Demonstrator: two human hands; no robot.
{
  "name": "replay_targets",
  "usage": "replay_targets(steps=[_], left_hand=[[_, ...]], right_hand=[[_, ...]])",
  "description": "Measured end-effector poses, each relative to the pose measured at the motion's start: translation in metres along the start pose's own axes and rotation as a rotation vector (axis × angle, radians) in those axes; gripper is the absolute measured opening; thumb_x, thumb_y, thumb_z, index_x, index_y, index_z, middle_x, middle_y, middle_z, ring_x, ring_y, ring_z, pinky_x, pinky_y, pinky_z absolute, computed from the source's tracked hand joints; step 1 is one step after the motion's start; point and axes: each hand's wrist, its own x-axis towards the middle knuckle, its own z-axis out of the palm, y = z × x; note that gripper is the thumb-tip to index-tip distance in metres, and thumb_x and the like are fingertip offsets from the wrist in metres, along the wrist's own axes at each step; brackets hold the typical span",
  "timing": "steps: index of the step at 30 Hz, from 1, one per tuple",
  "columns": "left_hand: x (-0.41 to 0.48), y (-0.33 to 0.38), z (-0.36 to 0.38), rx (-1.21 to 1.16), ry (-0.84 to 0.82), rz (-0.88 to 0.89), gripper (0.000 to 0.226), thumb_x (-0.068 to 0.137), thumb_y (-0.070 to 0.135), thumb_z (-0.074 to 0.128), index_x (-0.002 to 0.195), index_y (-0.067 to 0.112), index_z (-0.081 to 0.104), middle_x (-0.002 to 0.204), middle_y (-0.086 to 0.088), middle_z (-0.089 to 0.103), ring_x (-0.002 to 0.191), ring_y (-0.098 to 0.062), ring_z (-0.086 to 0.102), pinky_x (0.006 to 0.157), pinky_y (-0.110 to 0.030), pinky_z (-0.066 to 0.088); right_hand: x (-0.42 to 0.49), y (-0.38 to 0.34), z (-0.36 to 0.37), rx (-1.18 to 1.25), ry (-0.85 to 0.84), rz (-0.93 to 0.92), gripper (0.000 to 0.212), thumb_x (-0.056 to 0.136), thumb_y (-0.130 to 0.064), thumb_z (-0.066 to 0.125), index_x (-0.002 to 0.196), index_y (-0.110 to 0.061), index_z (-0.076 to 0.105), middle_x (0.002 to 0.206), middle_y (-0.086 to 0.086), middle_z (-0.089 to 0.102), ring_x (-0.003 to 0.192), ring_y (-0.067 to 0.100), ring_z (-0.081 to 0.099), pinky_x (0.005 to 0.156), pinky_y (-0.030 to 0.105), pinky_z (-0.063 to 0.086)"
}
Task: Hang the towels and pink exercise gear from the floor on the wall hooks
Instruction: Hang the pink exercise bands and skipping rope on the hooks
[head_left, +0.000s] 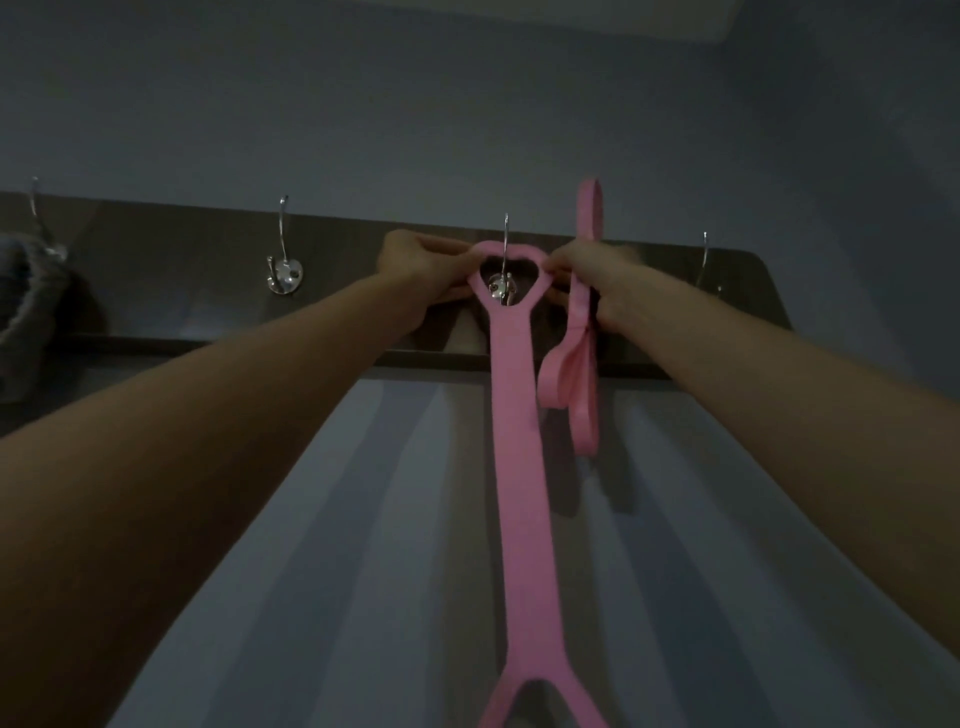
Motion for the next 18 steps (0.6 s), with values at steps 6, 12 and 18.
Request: replay_targets(steps=[6, 12, 18], left_hand=[[0.003, -0.009, 0.009, 0.324, 0.186, 0.171, 0.032, 0.076, 0.026, 0.076, 0.103, 0.01, 0.07, 0.099, -0.006, 0.071, 0.082, -0.014, 0.067, 0.078, -0.032, 0.058], [-0.008, -0.021, 0.007, 0.499, 0.226, 0.239, 0.03, 0.075, 0.034, 0.075, 0.102, 0.022, 0.072, 0.101, 0.002, 0.073, 0.09, -0.014, 0.068, 0.084, -0.037, 0.056], [-0.029, -0.028, 0.007, 0.674, 0.198, 0.427, 0.031, 0.085, 0.03, 0.063, 0.116, 0.022, 0.063, 0.113, -0.002, 0.063, 0.1, -0.018, 0.061, 0.086, -0.038, 0.053]], right_hand=[[0.003, 0.004, 0.005, -0.269, 0.146, -0.096, 0.014, 0.074, 0.004, 0.064, 0.082, 0.0, 0.054, 0.083, 0.013, 0.063, 0.076, 0.025, 0.068, 0.075, 0.038, 0.06], [-0.004, 0.018, -0.005, -0.383, 0.202, -0.137, 0.041, 0.07, -0.016, 0.077, 0.106, -0.001, 0.062, 0.096, 0.009, 0.067, 0.083, 0.022, 0.067, 0.068, 0.029, 0.055], [-0.028, 0.022, -0.02, -0.519, 0.157, -0.239, 0.045, 0.073, -0.036, 0.076, 0.1, -0.003, 0.062, 0.094, 0.009, 0.064, 0.082, 0.019, 0.061, 0.056, 0.024, 0.047]])
